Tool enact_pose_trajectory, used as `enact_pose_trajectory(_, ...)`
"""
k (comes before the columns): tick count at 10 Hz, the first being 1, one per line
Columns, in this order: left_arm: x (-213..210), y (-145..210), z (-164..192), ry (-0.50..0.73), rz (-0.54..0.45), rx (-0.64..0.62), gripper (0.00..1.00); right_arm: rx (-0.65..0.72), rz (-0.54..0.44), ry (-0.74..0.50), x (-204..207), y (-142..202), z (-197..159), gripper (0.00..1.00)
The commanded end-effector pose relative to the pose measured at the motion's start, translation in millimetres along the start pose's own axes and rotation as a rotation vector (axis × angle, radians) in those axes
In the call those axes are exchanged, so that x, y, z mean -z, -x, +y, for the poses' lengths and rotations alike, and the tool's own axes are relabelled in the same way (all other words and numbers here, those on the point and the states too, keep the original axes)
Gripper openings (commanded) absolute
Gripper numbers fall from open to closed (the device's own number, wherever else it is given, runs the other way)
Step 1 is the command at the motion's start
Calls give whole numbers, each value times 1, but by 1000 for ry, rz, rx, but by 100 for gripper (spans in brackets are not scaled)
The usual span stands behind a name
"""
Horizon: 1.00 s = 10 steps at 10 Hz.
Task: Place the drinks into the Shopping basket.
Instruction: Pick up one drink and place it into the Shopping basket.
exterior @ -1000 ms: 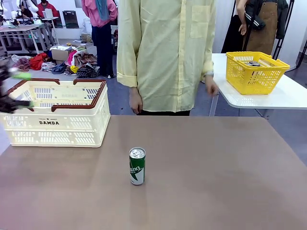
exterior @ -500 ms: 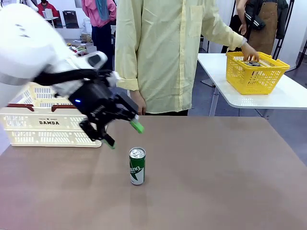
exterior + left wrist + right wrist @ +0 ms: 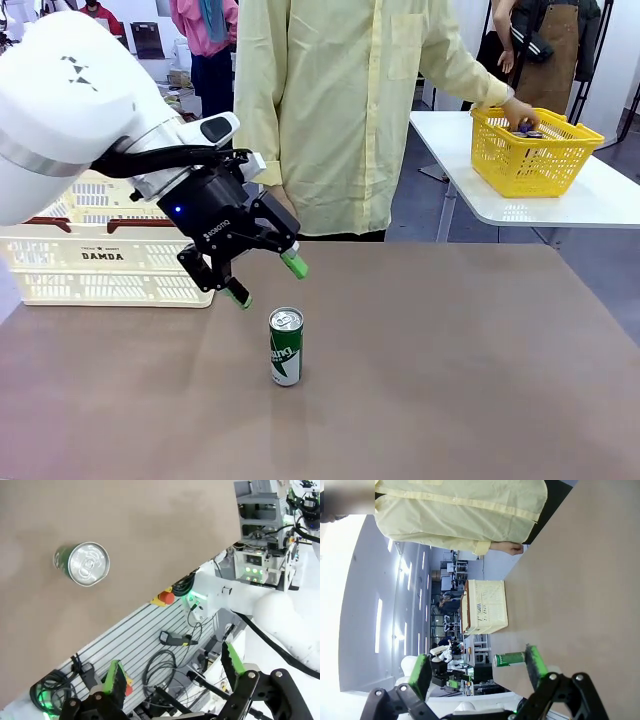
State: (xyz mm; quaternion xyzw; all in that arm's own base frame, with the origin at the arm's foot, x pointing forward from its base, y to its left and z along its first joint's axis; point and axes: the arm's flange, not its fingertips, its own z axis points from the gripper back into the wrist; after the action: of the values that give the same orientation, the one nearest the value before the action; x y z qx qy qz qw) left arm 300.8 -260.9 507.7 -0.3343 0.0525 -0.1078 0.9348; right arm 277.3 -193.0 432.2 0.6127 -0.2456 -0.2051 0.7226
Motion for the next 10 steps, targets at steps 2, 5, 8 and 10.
enact_pose_trajectory(2,11,3,6,-98,-27,-38,100,-16,-10,-21,1,-3,2,100)
enact_pose_trajectory(5,49,12,-32,-389,12,-80,100,-16,-10,-21,1,-3,2,100)
enact_pose_trajectory(8,81,-11,-37,-532,-73,-194,100,-16,-10,-21,1,-3,2,100)
enact_pose_trajectory(10,88,-26,-33,-639,-208,-239,100,-16,-10,-21,1,-3,2,100)
